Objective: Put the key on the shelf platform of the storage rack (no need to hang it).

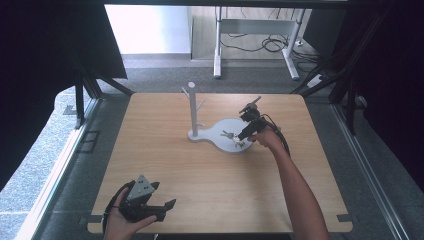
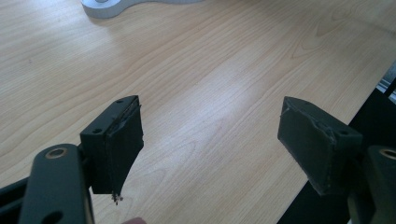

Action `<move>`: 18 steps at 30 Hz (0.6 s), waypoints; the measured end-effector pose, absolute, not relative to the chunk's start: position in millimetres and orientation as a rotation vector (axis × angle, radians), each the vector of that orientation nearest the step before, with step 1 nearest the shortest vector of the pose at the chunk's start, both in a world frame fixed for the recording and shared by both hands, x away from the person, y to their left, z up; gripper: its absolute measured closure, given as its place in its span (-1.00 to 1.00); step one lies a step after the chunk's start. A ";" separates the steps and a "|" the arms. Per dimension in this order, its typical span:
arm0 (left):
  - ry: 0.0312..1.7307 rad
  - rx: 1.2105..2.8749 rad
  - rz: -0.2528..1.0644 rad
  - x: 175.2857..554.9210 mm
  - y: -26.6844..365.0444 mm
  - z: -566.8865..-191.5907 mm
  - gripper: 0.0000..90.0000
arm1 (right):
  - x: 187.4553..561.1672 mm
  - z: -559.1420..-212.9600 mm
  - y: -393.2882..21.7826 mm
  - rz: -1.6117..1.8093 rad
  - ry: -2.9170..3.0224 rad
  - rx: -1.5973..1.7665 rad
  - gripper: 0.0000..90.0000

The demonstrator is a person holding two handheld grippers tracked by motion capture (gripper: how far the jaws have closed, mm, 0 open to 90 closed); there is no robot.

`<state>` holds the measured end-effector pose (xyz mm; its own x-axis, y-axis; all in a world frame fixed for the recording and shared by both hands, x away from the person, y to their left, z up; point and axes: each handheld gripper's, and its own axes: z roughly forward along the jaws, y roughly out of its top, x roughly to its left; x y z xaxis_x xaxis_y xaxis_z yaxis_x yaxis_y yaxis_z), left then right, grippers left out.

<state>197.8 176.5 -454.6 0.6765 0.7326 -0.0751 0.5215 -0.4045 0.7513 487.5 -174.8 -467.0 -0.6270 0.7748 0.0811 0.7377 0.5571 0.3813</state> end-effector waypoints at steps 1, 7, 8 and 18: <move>0.962 2.101 0.342 197.8 176.4 -454.5 -0.50 | 486.0 -465.2 -175.4 0.599 2.683 1.311 0.35; 0.963 2.100 0.342 197.8 174.6 -454.8 -0.50 | 473.8 -455.8 -180.0 0.650 2.681 1.275 0.34; 0.961 2.101 0.342 197.7 174.3 -454.8 -0.50 | 471.7 -454.9 -180.5 0.655 2.678 1.273 0.34; 0.966 2.101 0.348 197.5 174.3 -454.3 -0.50 | 450.6 -447.2 -191.4 0.716 2.670 1.243 0.28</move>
